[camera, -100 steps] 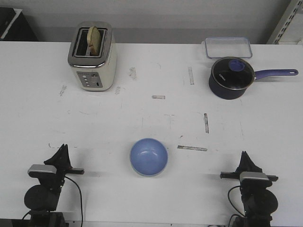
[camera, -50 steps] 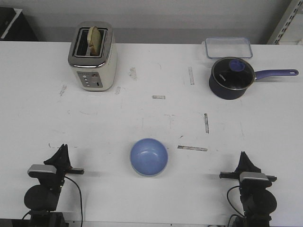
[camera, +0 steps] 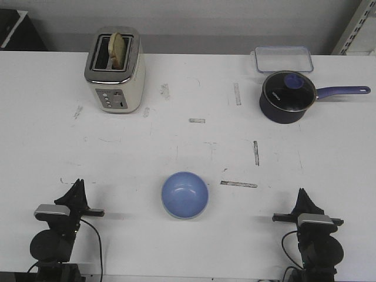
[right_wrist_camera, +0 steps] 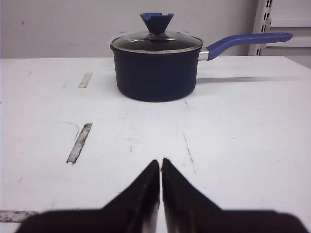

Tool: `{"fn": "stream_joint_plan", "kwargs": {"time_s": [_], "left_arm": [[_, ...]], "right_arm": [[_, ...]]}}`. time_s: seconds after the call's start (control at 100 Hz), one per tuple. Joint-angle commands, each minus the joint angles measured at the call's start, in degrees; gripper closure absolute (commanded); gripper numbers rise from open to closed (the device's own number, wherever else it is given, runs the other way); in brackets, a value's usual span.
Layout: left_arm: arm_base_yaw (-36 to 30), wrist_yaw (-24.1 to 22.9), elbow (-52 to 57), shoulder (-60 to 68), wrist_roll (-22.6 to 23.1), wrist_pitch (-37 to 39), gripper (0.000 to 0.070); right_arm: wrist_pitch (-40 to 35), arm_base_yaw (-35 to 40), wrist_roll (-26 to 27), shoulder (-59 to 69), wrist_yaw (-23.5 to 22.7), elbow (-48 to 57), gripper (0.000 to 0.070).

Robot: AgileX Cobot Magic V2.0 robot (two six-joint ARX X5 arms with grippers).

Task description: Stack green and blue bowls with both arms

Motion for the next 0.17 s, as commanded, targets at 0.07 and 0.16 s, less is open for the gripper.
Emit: {"fn": "stream_joint_plan", "kwargs": {"time_s": [0.07, 0.16], "left_arm": [[0.0, 0.0, -1.2, 0.0, 0.1, 0.6, 0.0699], [0.0, 0.0, -1.2, 0.0, 0.1, 0.6, 0.0699]], "right_arm": [[0.6, -0.2, 0.6, 0.0, 0.0, -0.1, 0.0697], [0.6, -0.2, 0.6, 0.0, 0.0, -0.1, 0.0697]]}}
